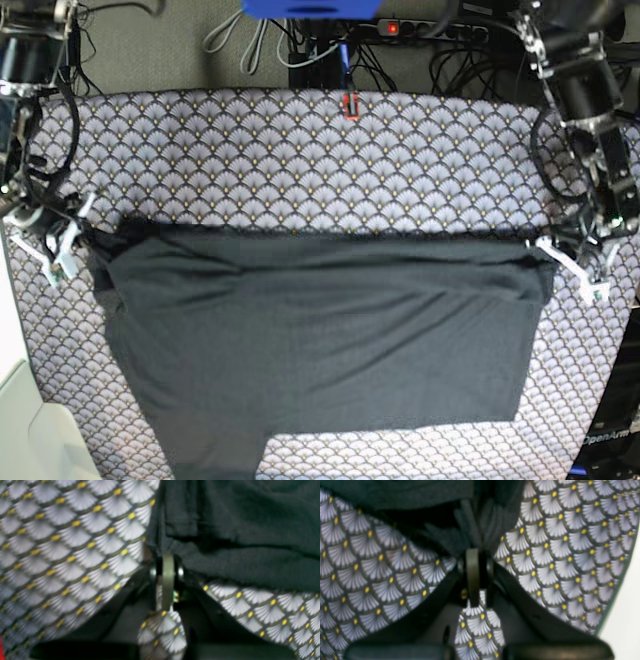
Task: Fold the T-shirt properly
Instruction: 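Drag the held edge back toward the collar with both grippers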
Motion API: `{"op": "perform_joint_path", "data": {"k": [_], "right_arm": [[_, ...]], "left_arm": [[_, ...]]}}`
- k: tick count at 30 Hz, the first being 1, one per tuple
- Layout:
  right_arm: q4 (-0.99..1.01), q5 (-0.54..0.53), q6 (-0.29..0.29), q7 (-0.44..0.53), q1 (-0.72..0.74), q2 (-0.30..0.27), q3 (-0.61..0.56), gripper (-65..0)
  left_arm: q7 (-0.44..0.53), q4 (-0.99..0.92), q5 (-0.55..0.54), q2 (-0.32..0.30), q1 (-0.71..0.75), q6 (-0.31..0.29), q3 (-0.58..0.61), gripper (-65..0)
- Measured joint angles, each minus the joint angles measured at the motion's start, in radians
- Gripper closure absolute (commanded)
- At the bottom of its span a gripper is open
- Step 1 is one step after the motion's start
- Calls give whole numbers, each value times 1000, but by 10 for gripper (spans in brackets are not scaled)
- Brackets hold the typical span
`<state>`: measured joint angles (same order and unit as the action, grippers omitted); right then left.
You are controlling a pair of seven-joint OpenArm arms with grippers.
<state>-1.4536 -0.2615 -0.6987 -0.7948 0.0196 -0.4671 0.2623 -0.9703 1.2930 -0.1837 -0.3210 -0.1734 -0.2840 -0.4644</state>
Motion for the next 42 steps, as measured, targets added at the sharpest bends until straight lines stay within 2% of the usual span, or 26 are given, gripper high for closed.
{"op": "perform_joint_path", "data": {"k": [5, 12, 22, 28, 31, 37, 40, 42], "right_arm": [[-94, -1, -3, -6, -75, 2, 75, 0], [-255, -13, -5, -1, -215, 5, 159, 0], [-279, -13, -5, -2, -315, 5, 322, 0], [-281, -13, -5, 8, -366, 2, 330, 0], [-321, -12, -7, 5, -401, -19, 329, 0], [-400, -22, -8, 9, -452, -19, 380, 0], [-399, -24, -8, 6, -452, -18, 380, 0], [-400, -23, -8, 6, -452, -18, 380, 0]], "left_arm": [[-87, 149, -10, -26, 74, -3, 1, -3], [-191, 349, -13, -21, 182, -3, 2, -3], [-200, 471, -19, 4, 335, -4, 0, -3], [-197, 478, -18, 17, 375, -4, 3, -3], [-195, 478, -22, 19, 388, -4, 3, -3], [-206, 544, -19, 17, 406, -4, 3, -3], [-257, 576, -19, 17, 414, -4, 3, -3], [-257, 581, -19, 17, 414, -5, 3, -3]]}}
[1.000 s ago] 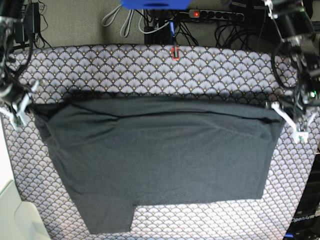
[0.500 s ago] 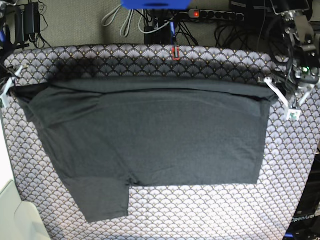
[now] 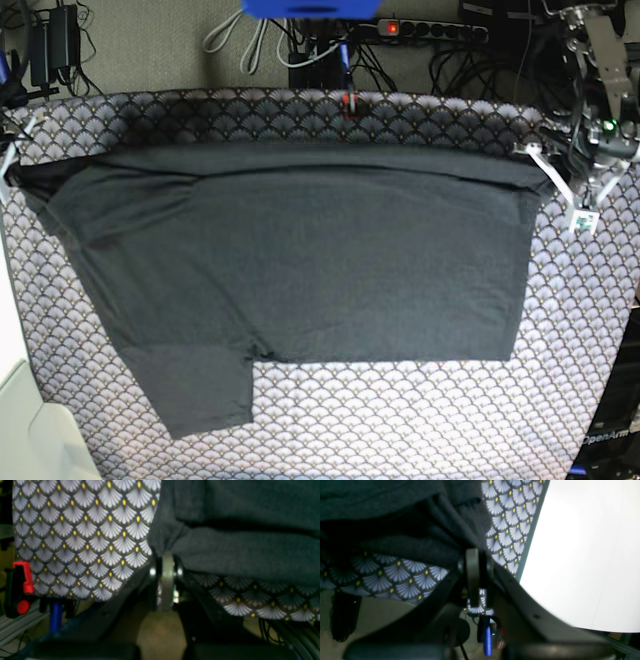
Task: Fold the T-shirt properly
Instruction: 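Drag the held edge back toward the collar with both grippers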
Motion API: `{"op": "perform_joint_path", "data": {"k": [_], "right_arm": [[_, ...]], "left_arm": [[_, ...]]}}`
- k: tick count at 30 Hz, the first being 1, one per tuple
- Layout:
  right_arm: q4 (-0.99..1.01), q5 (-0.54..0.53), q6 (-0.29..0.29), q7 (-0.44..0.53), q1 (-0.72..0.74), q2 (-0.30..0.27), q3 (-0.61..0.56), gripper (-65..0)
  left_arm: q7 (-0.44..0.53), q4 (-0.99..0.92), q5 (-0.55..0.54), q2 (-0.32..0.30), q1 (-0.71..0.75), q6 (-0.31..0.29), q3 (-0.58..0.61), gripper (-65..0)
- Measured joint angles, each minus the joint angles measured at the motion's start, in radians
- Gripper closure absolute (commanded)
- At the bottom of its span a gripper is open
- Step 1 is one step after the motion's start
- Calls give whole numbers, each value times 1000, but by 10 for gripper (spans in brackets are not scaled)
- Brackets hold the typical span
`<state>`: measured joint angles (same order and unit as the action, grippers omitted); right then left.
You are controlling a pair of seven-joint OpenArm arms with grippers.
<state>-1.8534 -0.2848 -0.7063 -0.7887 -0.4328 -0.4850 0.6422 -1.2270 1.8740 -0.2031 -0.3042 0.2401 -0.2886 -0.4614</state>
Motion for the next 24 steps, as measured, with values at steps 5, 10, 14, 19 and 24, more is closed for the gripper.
{"op": "perform_joint_path", "data": {"k": [5, 10, 14, 19, 24], "right_arm": [[-1, 2, -2, -11, 34, -2, -6, 0], [-4, 8, 0, -85, 203, -14, -47, 0], [-1, 8, -1, -136, 215, -21, -58, 0], [-1, 6, -1, -122, 191, -23, -60, 0], [1, 7, -3, -131, 153, -20, -58, 0]], "left_arm": [[-6, -1, 1, 0, -55, 1, 0, -3], [4, -24, -2, 5, -215, -2, -8, -3], [-2, -103, 5, 36, -248, 0, -8, -3], [-2, -162, 5, 45, -246, 0, -5, -3], [-1, -170, 5, 32, -243, 0, -6, -3]]}}
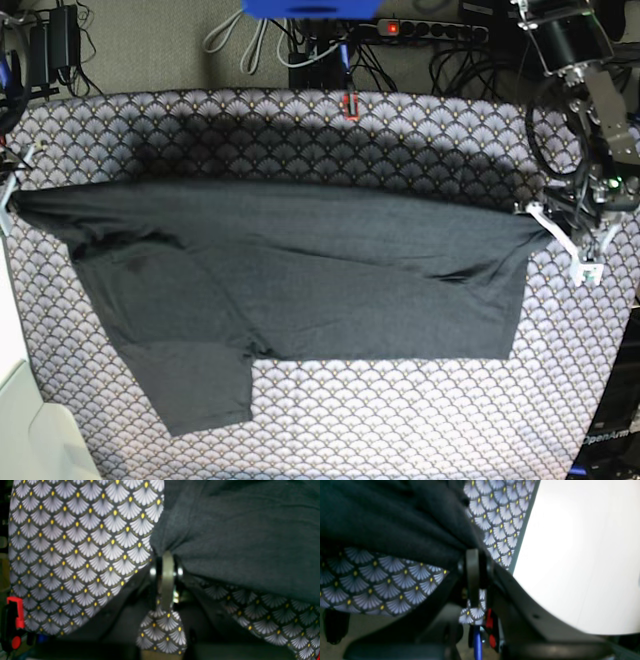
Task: Fold the T-shirt properly
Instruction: 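Drag the held edge back toward the collar with both grippers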
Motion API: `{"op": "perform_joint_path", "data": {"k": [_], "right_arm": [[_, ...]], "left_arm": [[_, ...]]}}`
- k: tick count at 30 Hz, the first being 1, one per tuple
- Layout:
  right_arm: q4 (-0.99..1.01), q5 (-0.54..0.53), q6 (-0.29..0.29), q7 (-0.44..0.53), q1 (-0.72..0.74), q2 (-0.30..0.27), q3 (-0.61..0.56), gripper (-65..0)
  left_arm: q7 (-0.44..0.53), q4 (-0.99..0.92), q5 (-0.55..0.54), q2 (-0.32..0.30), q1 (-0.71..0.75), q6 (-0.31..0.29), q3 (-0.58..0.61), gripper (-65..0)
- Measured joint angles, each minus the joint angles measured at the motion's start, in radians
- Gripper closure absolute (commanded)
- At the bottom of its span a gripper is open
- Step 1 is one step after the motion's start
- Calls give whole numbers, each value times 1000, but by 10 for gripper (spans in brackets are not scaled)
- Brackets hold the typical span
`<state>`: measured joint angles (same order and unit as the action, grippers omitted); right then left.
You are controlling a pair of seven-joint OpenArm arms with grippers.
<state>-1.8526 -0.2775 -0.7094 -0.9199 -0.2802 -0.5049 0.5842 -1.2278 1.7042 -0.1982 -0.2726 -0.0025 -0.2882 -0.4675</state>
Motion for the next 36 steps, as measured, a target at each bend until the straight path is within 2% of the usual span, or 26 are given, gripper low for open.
{"op": "perform_joint_path", "data": {"k": [7, 18, 25, 30, 36], "right_arm": [[0, -1, 0, 3, -61, -2, 0, 0], [6, 7, 0, 0, -137, 68, -5, 0], [110, 4, 2, 4, -142, 74, -6, 0], [137, 3, 3, 8, -141, 74, -7, 0], [150, 8, 3, 6, -162, 74, -62, 0]], "left_arm": [[-1, 10, -4, -21, 39, 0, 0, -3], [10, 4, 0, -12, 130, 0, 5, -3], [12, -1, 0, -13, 138, 0, 3, -3], [4, 3, 0, -12, 197, 0, 2, -3], [19, 3, -3, -9, 255, 0, 0, -3]]}}
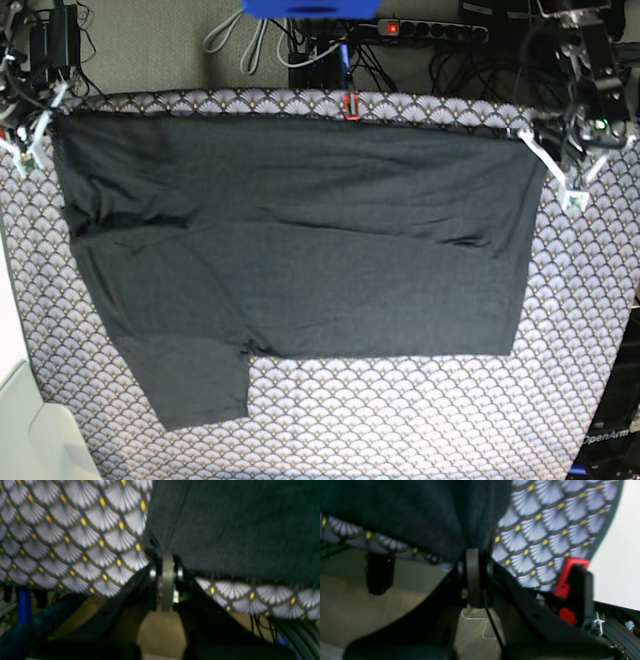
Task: Fold the T-shirt properly
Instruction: 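Drag the held edge back toward the collar with both grippers, then open both grippers and release the shirt edge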
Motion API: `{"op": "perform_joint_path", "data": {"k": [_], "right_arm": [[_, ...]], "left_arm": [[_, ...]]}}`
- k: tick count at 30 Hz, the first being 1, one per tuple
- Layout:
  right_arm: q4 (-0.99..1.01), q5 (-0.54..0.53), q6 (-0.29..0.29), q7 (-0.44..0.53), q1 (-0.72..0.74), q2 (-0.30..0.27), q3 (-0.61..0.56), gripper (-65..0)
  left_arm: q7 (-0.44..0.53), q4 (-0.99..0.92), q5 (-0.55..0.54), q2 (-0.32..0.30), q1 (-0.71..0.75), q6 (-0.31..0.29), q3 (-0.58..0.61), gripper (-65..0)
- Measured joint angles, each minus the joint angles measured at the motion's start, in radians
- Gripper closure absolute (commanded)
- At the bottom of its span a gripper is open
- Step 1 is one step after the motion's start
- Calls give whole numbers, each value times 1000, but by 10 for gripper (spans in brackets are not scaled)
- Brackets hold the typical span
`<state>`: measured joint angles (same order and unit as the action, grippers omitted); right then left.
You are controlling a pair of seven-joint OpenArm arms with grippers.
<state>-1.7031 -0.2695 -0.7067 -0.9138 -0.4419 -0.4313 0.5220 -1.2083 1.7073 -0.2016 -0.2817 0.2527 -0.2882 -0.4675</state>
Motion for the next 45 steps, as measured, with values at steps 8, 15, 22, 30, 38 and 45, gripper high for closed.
{"op": "perform_joint_path", "data": {"k": [8, 15, 22, 30, 38, 45], "right_arm": [[0, 1, 0, 0, 1, 11, -19, 0], [0, 0, 0, 0, 1, 13, -19, -69], [0, 1, 0, -3, 1, 13, -14, -202], [0, 0, 0, -3, 0, 13, 37, -280], [-1, 7, 1, -15, 33, 6, 184, -339], [4, 7, 4, -10, 275, -16, 178, -341]], "left_arm": [[1, -4, 0, 0, 2, 0, 0, -5], [-1, -4, 0, -1, 2, -8, 0, -29], [-13, -4, 18, -4, 2, -158, 0, -322], [-14, 1, 18, -10, 2, -158, -3, -438], [-12, 5, 18, -8, -16, -164, -219, -437], [-9, 5, 16, -7, -183, -164, -261, -437]]}}
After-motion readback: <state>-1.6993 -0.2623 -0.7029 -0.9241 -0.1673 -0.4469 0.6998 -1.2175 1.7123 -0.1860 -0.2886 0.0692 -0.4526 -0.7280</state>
